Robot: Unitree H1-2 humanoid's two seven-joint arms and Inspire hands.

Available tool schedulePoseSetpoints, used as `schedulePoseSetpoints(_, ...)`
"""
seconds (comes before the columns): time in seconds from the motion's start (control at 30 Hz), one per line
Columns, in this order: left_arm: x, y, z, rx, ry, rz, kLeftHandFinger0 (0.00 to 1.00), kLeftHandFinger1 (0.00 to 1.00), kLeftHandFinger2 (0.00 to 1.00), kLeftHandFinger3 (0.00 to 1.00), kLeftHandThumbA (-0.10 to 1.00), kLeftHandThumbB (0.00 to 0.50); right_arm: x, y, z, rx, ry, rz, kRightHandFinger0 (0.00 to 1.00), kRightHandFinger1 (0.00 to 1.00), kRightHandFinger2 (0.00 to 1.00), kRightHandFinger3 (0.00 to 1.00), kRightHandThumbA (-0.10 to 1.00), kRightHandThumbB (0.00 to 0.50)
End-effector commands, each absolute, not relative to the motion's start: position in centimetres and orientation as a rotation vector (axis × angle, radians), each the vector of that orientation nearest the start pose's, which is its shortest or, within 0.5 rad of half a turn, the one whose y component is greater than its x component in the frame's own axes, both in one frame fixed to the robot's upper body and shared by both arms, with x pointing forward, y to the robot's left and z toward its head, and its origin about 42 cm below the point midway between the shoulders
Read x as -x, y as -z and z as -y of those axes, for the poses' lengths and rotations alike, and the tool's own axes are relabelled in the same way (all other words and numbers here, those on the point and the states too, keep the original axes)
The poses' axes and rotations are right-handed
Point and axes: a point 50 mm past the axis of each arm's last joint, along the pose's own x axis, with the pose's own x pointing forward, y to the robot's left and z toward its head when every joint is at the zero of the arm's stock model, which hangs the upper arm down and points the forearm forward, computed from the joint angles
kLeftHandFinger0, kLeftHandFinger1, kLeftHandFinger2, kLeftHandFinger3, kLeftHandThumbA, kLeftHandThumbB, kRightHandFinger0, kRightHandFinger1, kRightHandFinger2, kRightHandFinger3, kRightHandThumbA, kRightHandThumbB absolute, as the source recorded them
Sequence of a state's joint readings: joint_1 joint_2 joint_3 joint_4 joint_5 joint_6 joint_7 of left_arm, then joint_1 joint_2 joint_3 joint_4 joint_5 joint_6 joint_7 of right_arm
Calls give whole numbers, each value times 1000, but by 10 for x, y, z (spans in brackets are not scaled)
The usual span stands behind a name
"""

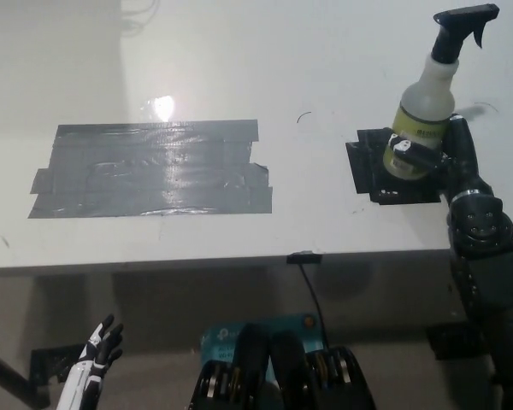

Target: A person hands a spray bottle to the robot which it grabs with its right hand and places on the black spot infront of it on the table

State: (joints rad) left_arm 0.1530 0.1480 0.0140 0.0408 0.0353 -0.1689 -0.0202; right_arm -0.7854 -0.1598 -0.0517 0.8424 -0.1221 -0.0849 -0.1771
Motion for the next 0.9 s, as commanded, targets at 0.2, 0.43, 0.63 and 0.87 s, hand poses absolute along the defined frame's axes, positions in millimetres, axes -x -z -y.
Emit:
schedulePoseSetpoints(0.2,-226,-67,-271,-182,13,33,1000,1000,1000,1000,963,162,-526,-238,216,228,171,297,43,316,557,402,235,264)
schedulePoseSetpoints(0.43,-227,-68,-270,-183,16,36,1000,1000,1000,1000,964,157,-518,-221,214,236,164,276,67,339,561,411,326,302)
schedulePoseSetpoints(0.63,-228,-67,-270,-186,15,39,1000,1000,1000,1000,973,165,-515,-207,216,271,167,255,129,408,645,519,414,348)
schedulePoseSetpoints(0.87,-227,-68,-269,-182,14,44,1000,1000,1000,1000,964,138,-509,-189,219,304,119,232,277,552,809,712,431,392)
